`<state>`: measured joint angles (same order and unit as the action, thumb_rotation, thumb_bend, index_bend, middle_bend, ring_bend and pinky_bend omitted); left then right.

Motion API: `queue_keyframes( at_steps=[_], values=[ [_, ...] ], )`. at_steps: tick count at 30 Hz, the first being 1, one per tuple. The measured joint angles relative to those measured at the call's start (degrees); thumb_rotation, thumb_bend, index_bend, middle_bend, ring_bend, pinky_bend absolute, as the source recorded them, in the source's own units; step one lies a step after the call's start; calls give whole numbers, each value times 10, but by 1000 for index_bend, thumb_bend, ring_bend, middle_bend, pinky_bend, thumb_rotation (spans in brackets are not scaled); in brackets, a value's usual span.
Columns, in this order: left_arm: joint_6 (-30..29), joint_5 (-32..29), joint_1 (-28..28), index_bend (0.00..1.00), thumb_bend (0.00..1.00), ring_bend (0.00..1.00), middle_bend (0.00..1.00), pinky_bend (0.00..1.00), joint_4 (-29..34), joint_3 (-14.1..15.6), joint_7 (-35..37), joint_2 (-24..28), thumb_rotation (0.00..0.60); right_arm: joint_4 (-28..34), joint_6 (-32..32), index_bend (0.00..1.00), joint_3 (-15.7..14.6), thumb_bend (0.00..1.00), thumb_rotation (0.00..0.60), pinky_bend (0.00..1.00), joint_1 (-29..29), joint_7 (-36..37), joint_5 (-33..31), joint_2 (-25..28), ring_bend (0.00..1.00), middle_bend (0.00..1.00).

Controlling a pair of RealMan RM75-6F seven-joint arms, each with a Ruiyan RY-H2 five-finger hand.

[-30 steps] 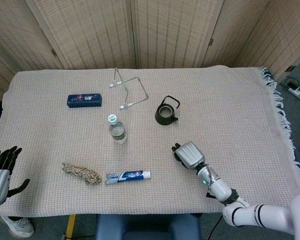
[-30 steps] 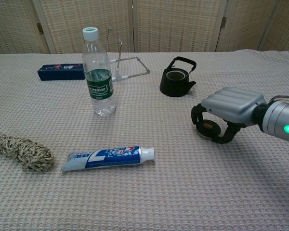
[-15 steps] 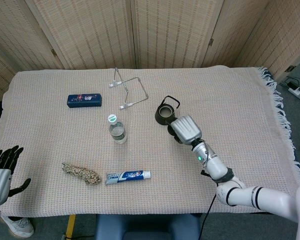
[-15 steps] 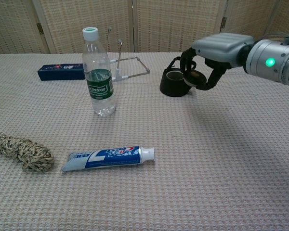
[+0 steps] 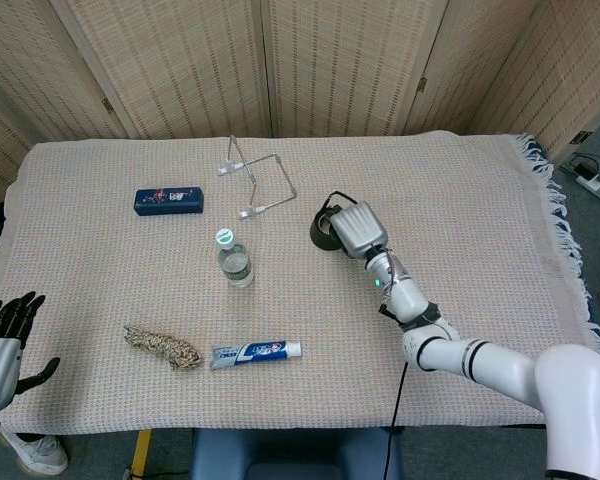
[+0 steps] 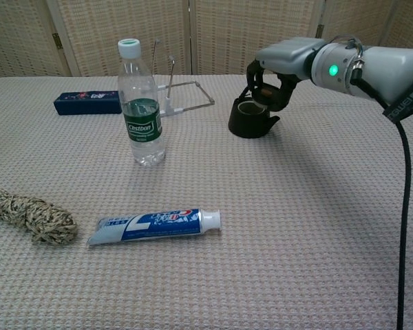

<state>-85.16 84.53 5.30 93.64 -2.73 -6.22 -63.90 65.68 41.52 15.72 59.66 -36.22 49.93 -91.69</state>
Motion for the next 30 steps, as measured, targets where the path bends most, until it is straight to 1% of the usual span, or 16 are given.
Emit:
queue_keyframes(
  at_steps=[7,13,17,19,23,26,30],
  values=[
    [1,0,0,46,212,44,15,0,0,1,-2,-2,600,-91,-27,413,2,344,600,958,38,-3,-38,-50,874,343],
    [4,-7,-1,47,212,45,12,0,-3,-1,-2,-4,600,-142,-44,401,5,344,600,957,64,2,-57,-82,866,315],
    [4,-7,-1,47,212,45,11,0,-4,0,-2,-5,600,-167,-50,305,6,345,600,953,73,7,-62,-97,841,242],
    [4,-9,-1,47,211,45,11,0,-5,0,-3,-5,600,-180,-53,240,6,344,600,953,76,7,-69,-102,837,217],
    [4,-11,-2,47,212,45,11,0,-5,-1,-4,-7,600,-191,-57,136,6,344,600,953,80,9,-77,-107,820,143],
    [4,-9,-2,46,212,45,11,0,-4,-1,-4,-7,600,-189,-59,100,5,344,600,953,79,11,-79,-103,808,105],
    [2,-9,-1,46,212,45,11,0,-4,-2,-3,-6,600,-173,-54,88,4,344,600,953,74,17,-73,-91,796,89]
  ],
)
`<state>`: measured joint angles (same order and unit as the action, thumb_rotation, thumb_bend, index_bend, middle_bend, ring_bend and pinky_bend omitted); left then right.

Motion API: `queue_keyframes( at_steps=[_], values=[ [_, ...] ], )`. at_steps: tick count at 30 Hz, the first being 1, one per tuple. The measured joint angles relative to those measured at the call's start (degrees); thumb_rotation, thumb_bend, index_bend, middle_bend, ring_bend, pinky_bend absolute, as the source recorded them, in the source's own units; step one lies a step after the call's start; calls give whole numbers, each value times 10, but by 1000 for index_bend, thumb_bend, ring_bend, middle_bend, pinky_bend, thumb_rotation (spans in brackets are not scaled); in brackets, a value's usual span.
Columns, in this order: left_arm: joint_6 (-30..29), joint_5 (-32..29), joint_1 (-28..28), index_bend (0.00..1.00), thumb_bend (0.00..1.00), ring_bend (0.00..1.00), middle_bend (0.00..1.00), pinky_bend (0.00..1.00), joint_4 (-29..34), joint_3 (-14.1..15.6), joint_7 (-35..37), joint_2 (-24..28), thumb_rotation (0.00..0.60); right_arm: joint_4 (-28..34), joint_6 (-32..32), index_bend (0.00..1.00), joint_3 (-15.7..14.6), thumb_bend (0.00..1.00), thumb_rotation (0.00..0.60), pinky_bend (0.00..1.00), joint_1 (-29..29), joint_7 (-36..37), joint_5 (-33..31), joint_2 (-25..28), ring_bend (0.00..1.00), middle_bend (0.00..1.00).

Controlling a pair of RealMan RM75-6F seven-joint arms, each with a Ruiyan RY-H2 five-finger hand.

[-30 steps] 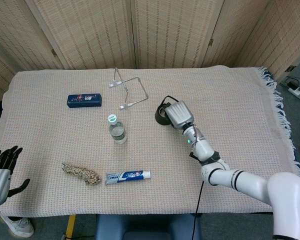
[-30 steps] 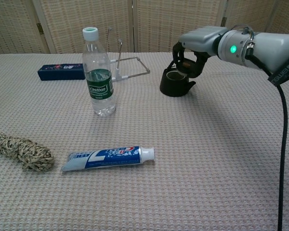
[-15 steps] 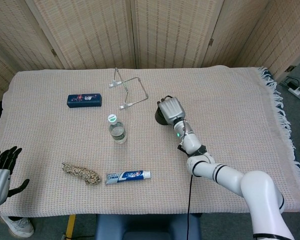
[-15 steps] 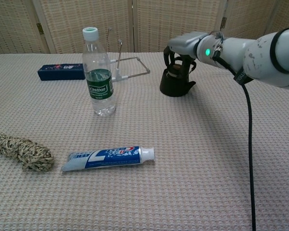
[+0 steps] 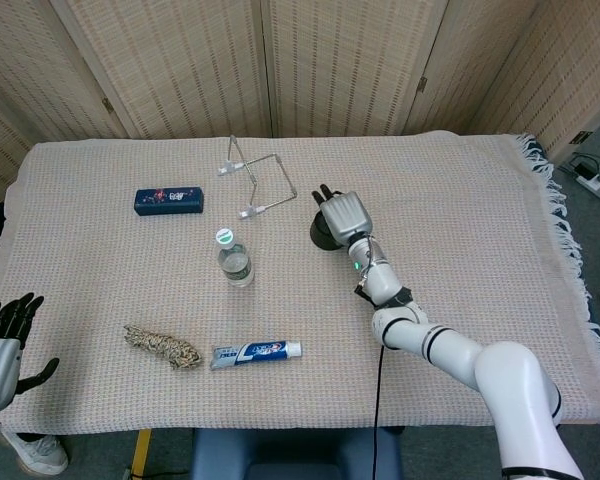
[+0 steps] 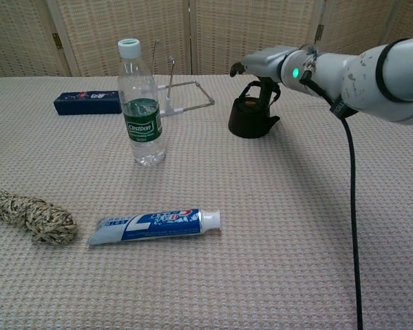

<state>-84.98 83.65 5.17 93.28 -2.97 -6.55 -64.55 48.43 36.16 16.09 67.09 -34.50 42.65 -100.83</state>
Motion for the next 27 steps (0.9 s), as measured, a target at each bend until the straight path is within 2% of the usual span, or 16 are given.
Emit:
queue_keyframes(
  at_steps=[3,5,8,9,13,16,20,27],
  values=[
    [2,-3,2,46,212,46,11,0,0,-3,1,1,600,34,14,88,-2,344,600,951,-11,10,14,21,794,93],
    [4,-4,4,46,212,46,11,0,-2,-5,2,1,600,73,31,88,-6,344,600,916,-25,18,28,44,777,114],
    [7,-5,9,47,212,46,11,0,-3,-9,4,0,600,147,66,88,-13,344,600,734,-56,32,49,90,682,157],
    [8,-6,10,48,212,46,11,0,-4,-10,4,-1,600,173,78,88,-16,344,600,627,-67,36,56,106,605,163],
    [10,-4,17,49,213,46,11,0,-4,-14,2,-4,600,290,146,88,-35,344,600,333,-129,56,89,185,381,170],
    [11,-4,19,50,212,46,11,0,-1,-16,-5,-6,600,379,205,88,-56,344,600,194,-186,72,120,249,274,170],
    [9,-5,20,53,212,45,7,0,9,-17,-19,-6,600,475,298,88,-97,344,600,120,-276,101,190,330,180,112],
    [11,-12,23,54,212,45,7,0,24,-20,-31,-7,600,529,439,88,-169,344,600,109,-414,171,306,379,146,89]
  ],
)
